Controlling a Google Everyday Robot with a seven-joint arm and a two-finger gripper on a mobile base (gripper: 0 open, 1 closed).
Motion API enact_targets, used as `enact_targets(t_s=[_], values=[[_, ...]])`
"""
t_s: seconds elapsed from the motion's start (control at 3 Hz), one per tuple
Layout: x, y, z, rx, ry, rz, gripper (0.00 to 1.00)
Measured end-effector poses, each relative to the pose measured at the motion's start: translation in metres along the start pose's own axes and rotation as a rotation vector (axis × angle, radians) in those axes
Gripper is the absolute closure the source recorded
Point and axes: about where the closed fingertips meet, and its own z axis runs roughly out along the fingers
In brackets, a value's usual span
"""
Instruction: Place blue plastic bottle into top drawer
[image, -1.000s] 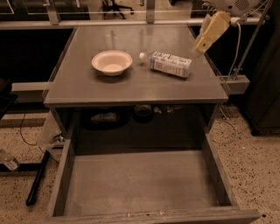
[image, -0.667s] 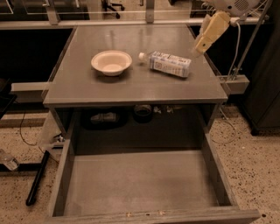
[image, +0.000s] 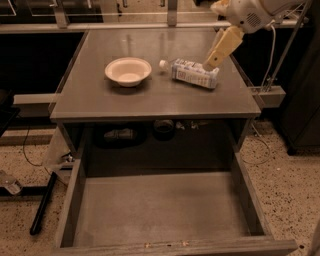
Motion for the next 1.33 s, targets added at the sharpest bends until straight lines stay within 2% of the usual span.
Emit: enact_targets(t_s=[0.33, 0.67, 1.0, 1.33], values=[[0.012, 0.013, 0.019, 0.001, 0.018, 0.094, 0.00], [0.025, 0.040, 0.040, -0.022, 0.063, 0.182, 0.00], [0.032, 0.046, 0.067, -0.040, 0.073, 0.217, 0.00], [0.034, 0.023, 0.090, -0.023, 0.080, 0.198, 0.00]])
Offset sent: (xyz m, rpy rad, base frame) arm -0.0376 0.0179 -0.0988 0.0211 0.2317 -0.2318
